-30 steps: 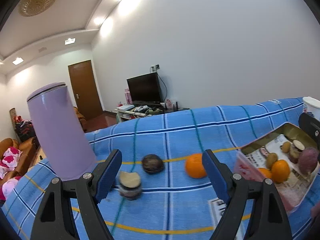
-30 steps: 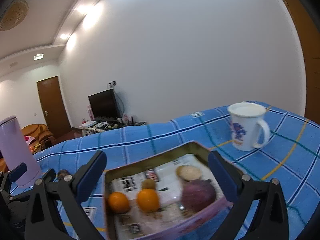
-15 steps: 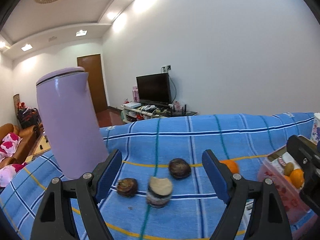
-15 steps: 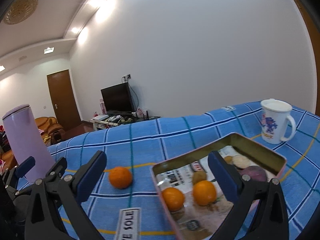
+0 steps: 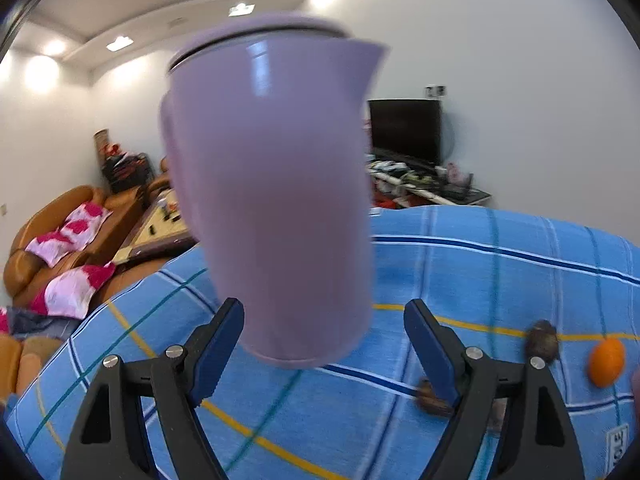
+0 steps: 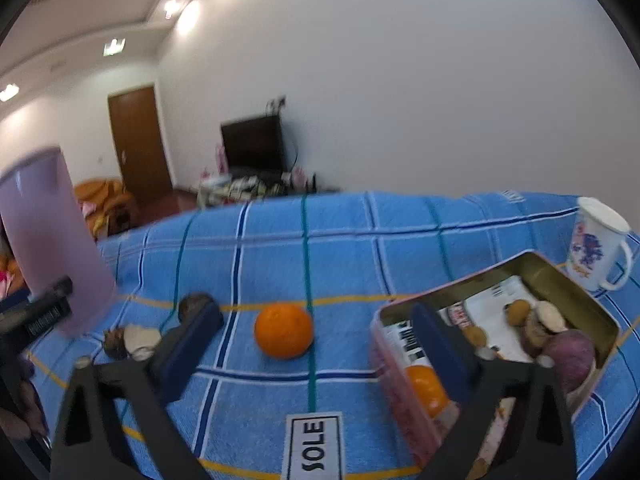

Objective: Organize fruits
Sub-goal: 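Grasp an orange with the right gripper while the left grasps a brown round fruit, then carry the orange and the brown fruit in both grippers toward the pink tin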

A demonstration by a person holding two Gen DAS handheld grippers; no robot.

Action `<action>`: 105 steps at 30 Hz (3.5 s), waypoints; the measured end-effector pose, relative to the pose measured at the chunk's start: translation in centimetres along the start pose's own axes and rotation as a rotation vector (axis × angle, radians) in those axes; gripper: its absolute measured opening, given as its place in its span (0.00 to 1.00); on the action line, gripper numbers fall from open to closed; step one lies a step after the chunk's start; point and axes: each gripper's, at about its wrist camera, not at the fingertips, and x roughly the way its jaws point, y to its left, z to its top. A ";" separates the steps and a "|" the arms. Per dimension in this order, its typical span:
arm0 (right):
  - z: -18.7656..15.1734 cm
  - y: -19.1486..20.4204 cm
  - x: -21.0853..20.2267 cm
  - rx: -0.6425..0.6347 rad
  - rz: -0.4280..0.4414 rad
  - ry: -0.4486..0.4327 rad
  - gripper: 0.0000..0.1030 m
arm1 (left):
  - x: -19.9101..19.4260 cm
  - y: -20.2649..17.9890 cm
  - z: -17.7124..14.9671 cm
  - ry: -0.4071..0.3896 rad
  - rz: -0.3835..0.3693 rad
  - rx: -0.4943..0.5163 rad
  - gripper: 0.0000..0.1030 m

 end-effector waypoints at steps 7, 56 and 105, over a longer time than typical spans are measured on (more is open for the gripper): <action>0.1 2.1 4.3 -0.069 0.042 0.162 0.71 | 1.3 0.5 0.1 0.036 -0.015 0.017 0.81; -3.1 0.7 -2.5 0.000 0.325 0.174 0.49 | 3.1 -3.9 -1.7 0.223 -0.398 -0.010 0.40; -3.1 1.0 -7.7 -0.197 0.119 -0.148 0.49 | -8.5 -7.6 -3.7 -0.179 -0.332 0.124 0.40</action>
